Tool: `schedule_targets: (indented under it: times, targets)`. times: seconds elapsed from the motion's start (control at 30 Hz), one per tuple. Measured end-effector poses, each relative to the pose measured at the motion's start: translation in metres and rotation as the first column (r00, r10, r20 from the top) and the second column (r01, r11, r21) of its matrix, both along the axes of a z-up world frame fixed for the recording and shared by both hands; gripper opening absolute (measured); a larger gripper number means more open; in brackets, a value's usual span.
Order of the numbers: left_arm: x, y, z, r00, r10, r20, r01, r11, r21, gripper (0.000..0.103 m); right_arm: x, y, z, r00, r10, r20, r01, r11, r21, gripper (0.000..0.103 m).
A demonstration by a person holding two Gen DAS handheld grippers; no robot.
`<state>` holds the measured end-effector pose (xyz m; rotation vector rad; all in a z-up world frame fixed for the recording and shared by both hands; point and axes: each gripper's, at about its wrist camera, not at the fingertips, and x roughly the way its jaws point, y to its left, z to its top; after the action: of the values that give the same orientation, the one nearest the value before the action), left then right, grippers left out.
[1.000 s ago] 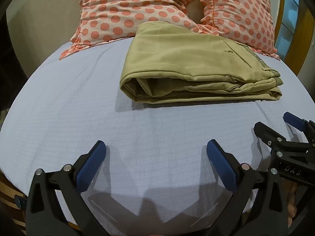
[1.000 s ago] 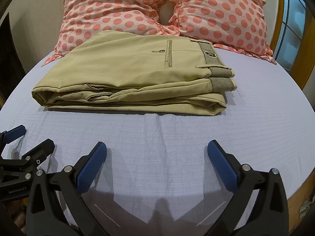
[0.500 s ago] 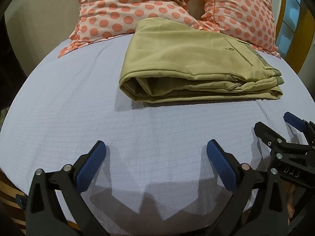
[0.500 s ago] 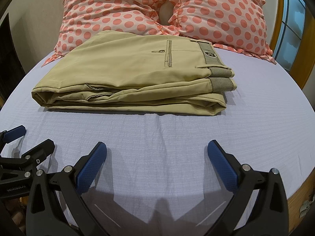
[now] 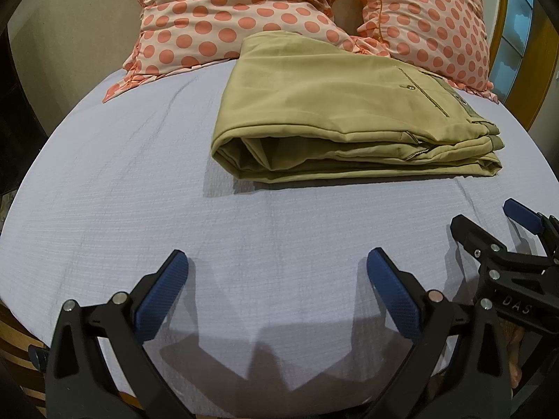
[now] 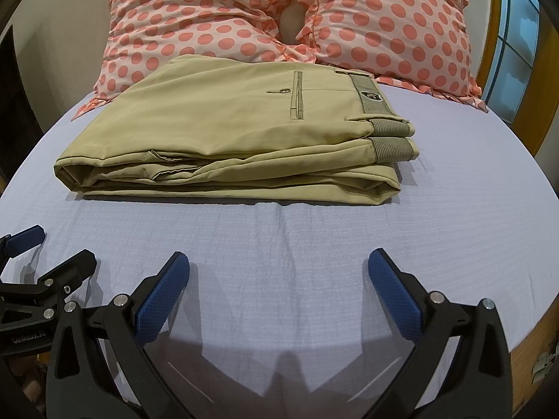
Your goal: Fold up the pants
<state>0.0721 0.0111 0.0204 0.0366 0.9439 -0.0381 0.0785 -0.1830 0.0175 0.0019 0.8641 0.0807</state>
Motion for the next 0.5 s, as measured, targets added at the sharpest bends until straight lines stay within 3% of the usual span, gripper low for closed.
schedule_targets:
  times: [0.5]
  targets:
    - [0.001, -0.0008, -0.0005, 1.0, 0.0, -0.013, 0.001, 1.0, 0.003, 0.101, 0.0, -0.0007, -0.0011, 1.0, -0.008, -0.001, 0.008, 1.0, 0.001, 0.102]
